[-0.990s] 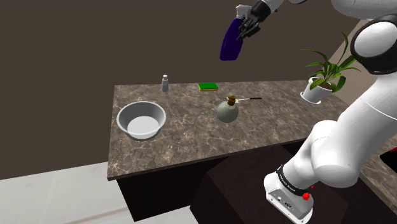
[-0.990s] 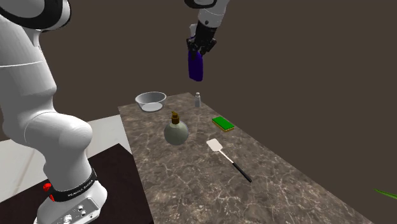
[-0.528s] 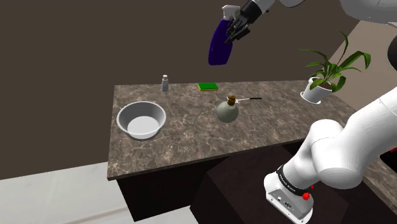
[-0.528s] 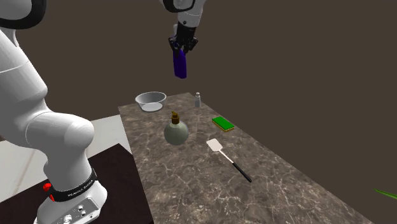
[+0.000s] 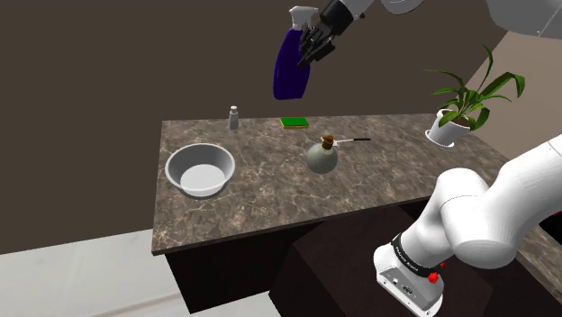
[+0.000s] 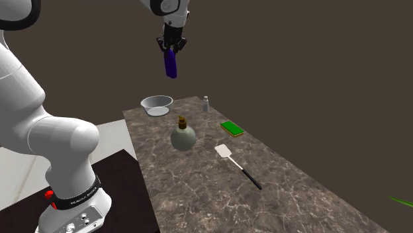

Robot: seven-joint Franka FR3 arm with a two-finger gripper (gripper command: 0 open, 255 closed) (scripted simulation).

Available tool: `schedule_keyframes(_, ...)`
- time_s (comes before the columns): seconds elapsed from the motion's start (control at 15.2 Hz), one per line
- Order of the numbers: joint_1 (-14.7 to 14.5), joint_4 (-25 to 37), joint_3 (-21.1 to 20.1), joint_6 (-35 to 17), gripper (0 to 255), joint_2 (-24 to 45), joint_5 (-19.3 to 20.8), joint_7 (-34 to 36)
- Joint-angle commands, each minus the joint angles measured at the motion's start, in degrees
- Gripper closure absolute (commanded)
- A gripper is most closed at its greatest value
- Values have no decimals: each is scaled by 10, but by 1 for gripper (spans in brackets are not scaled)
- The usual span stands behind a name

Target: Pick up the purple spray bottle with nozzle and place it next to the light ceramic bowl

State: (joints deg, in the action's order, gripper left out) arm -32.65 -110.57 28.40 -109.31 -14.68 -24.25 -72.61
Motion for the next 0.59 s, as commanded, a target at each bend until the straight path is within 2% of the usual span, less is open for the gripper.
schedule_keyframes(0.0,-10,-5,-20,-18,255,0,0,26)
schedule_keyframes(0.07,-15,-10,-32,-28,255,-2,1,40)
schedule_keyframes(0.53,-15,-62,-31,-75,255,-3,-8,16)
